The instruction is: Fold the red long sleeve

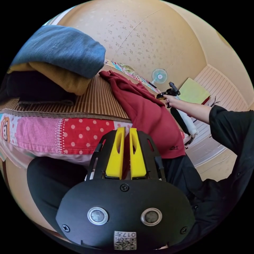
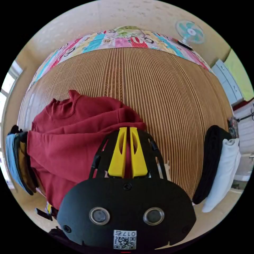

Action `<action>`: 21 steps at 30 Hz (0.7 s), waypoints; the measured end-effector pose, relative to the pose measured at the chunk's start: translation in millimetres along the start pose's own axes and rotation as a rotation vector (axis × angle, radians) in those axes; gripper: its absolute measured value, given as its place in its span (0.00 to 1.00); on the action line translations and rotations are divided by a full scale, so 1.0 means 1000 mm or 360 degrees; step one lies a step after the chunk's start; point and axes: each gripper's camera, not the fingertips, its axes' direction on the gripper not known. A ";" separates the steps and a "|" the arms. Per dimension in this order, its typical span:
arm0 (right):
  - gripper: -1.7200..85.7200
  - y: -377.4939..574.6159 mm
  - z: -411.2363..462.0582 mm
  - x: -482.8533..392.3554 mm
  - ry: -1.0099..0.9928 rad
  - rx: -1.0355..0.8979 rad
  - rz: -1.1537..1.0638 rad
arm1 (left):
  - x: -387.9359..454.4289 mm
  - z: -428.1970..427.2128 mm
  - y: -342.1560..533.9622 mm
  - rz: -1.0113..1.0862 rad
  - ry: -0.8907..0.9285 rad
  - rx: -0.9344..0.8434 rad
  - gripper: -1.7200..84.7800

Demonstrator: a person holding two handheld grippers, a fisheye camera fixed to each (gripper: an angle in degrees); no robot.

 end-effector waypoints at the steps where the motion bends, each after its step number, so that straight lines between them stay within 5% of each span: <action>1: 0.05 0.005 -0.003 0.000 -0.0011 0.0035 0.0009 | 0.001 0.004 0.000 -0.0002 -0.0006 0.0001 0.06; 5: 0.04 0.083 -0.027 -0.012 0.0057 0.0345 -0.0115 | 0.010 0.002 -0.014 -0.0071 -0.0052 0.0033 0.07; 10: 0.03 0.236 -0.071 -0.015 -0.0225 0.0712 -0.0400 | 0.045 0.016 -0.070 0.0047 -0.0159 0.0040 0.07; 16: 0.03 0.273 -0.007 -0.029 -0.0187 0.0177 -0.0413 | 0.064 0.172 -0.161 0.0169 -0.0332 -0.0671 0.10; 21: 0.03 0.238 0.013 -0.043 -0.0169 0.0161 -0.0449 | 0.081 0.237 -0.203 0.0332 -0.0497 -0.0609 0.06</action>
